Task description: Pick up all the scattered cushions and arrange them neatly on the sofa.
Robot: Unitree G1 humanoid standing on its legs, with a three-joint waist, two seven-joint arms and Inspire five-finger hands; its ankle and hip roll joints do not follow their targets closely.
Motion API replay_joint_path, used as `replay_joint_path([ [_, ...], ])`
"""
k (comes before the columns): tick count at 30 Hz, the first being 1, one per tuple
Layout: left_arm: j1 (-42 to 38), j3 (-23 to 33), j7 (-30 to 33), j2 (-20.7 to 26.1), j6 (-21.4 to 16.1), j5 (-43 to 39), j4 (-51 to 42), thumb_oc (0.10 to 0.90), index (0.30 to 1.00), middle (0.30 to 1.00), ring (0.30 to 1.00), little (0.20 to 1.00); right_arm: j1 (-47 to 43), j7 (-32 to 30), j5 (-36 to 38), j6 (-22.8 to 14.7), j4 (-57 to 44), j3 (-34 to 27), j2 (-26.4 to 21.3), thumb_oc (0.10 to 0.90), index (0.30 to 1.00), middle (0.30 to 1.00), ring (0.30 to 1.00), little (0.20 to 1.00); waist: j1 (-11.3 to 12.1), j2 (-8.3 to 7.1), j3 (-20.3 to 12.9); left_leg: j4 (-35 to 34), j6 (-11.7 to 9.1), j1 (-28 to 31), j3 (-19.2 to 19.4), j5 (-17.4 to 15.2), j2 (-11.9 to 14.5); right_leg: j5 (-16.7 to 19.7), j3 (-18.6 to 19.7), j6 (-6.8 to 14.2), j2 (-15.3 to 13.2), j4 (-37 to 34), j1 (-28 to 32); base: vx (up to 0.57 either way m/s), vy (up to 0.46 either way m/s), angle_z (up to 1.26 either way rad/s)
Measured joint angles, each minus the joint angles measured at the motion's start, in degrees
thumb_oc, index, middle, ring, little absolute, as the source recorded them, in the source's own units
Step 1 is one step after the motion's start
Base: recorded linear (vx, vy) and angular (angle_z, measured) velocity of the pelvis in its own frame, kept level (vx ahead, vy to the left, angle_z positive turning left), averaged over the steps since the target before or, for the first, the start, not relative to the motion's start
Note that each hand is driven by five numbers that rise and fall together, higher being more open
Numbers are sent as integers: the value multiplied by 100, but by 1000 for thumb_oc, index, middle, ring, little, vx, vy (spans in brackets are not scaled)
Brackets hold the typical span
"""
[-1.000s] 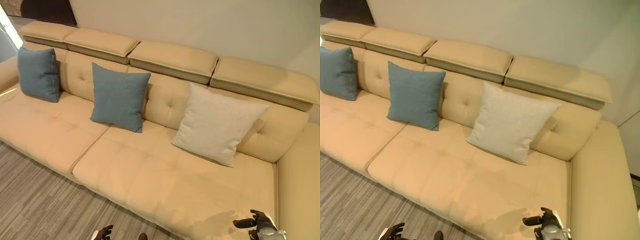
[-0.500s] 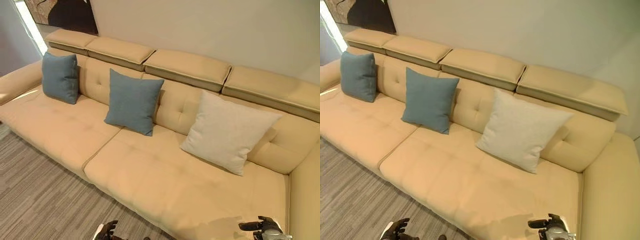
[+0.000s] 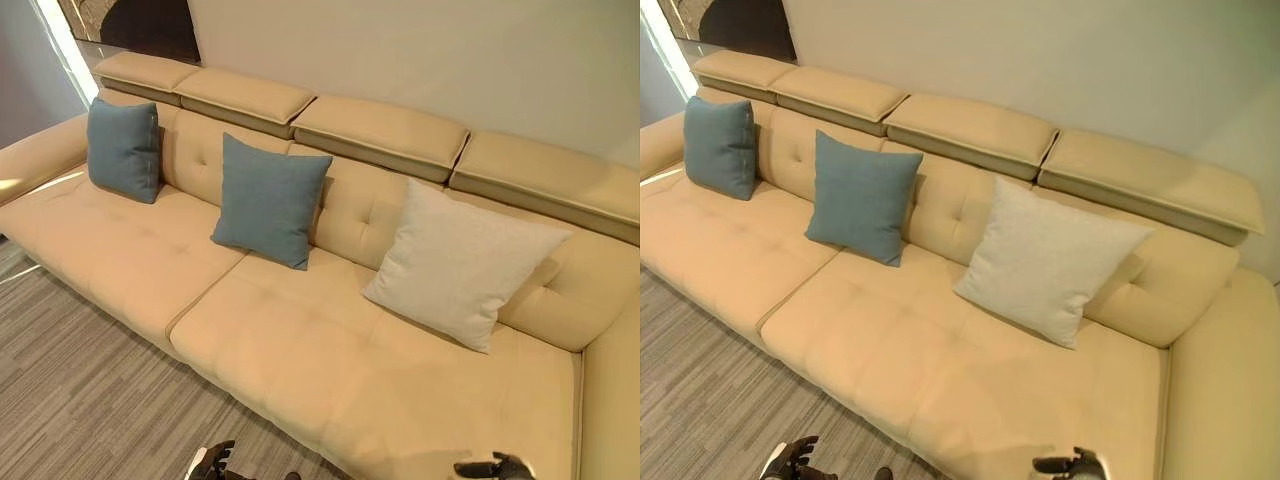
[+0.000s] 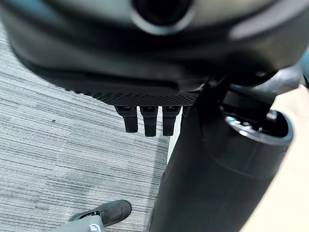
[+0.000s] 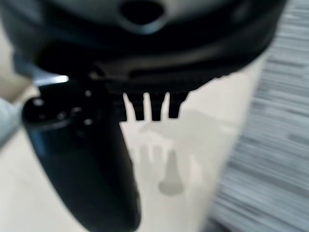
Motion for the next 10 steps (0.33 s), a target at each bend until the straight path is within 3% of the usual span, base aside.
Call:
replay_joint_path([
  [10,-100,-13,66,-75,-6,-7,176,800,900,900,900,900,408,0,-100,-61,-134,124,335,800,900,900,900,900,-192,1,7,-1,1,43,59,-1,10,1,83,-2,-3,-3,-11,-1,9,-2],
])
